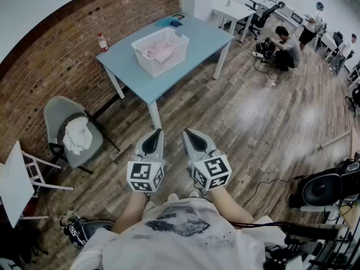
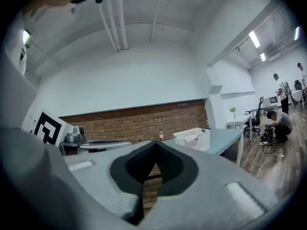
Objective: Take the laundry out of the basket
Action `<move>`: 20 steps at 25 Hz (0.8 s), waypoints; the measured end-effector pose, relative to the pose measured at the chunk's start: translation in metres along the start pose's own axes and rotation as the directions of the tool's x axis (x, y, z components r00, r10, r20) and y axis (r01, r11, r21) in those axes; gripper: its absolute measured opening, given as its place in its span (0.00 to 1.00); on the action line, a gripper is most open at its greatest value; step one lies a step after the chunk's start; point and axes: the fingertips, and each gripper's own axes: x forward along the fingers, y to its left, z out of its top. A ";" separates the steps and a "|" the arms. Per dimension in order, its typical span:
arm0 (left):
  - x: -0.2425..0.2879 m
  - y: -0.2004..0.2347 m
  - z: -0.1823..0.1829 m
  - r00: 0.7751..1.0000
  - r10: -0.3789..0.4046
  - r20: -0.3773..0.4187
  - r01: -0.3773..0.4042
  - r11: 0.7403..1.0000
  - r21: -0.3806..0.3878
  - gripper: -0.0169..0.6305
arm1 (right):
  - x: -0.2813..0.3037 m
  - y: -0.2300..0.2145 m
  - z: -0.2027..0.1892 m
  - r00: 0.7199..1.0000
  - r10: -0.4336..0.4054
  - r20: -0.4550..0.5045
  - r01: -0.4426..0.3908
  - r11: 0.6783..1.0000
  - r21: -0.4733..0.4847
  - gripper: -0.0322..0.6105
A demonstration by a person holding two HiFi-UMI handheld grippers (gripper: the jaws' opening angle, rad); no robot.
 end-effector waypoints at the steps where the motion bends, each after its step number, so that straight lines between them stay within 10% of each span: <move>1: 0.002 -0.002 -0.001 1.000 0.003 -0.001 -0.003 1.000 -0.003 0.01 | -0.002 -0.003 0.000 1.000 -0.004 0.000 0.004 1.000 0.001 0.05; 20: 0.068 -0.060 -0.017 0.997 0.074 -0.029 -0.073 0.997 0.034 0.01 | -0.029 -0.108 -0.003 0.999 0.044 0.000 -0.044 0.996 0.083 0.05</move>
